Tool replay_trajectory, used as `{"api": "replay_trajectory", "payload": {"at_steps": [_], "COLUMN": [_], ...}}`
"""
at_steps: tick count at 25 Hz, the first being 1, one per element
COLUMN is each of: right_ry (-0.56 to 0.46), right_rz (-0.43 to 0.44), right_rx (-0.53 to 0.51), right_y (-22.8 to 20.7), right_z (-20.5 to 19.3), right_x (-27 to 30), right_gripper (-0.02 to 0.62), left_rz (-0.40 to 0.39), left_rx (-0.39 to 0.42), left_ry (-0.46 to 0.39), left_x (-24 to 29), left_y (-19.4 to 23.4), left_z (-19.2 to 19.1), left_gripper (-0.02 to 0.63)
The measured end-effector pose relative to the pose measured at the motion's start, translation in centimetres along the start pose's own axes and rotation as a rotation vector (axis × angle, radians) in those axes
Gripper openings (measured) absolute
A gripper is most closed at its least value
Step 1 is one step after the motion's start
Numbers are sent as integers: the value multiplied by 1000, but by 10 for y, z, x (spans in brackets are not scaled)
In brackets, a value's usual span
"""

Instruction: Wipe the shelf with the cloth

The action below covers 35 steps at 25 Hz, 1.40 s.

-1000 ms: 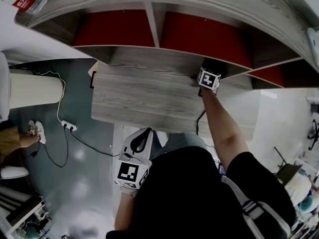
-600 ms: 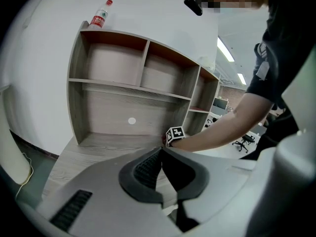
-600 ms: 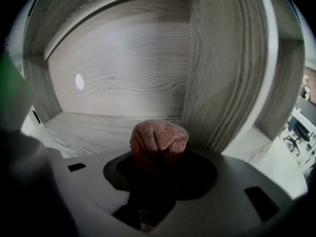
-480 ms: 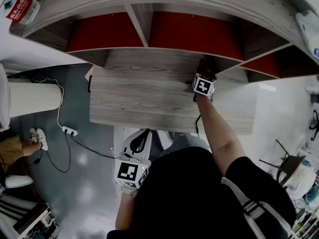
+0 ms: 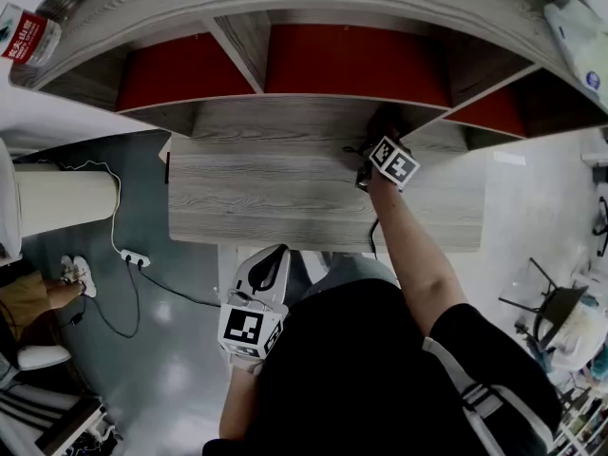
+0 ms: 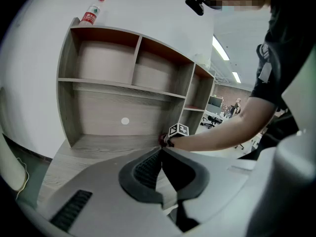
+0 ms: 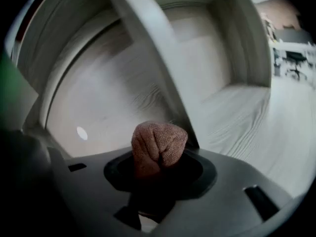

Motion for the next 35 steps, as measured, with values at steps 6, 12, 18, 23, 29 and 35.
{"api": "replay_trajectory", "payload": {"at_steps": [6,12,18,23,29,35], "right_ry": [-166,-264,-335,-433,-503,-585], "right_rz": [139,259,377,487,545,611], "right_rx": [345,638,779,779,766,676], "right_y": [3,2,7,22,40,60], "right_z": [21,33,46,69,93,123], "right_x": [-7,-8,-20,-45,-79,-114], "right_gripper": [145,140,129,129,127,126], "left_rz": [-3,-14,-10,2,13,21], "left_rx": [13,20,20,16,11,6], "left_ry": [13,24,22,20,20,17], "left_x": [2,5,4,-1,-6,-7], "left_y": [-3,-9,-9,-6,-4,-3], "left_z": [1,0,0,-2,-6,-7], "left_gripper": [8,8,8,8,8,8]}}
Point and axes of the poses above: the fingertips, and each gripper's own axes: x forward along the fingers, y to its left, z out of its top, the point moved 1 cm from there along -x, backward along the fingers, and after that the axes turned 1 degree about -x, right-handed, at the moved point
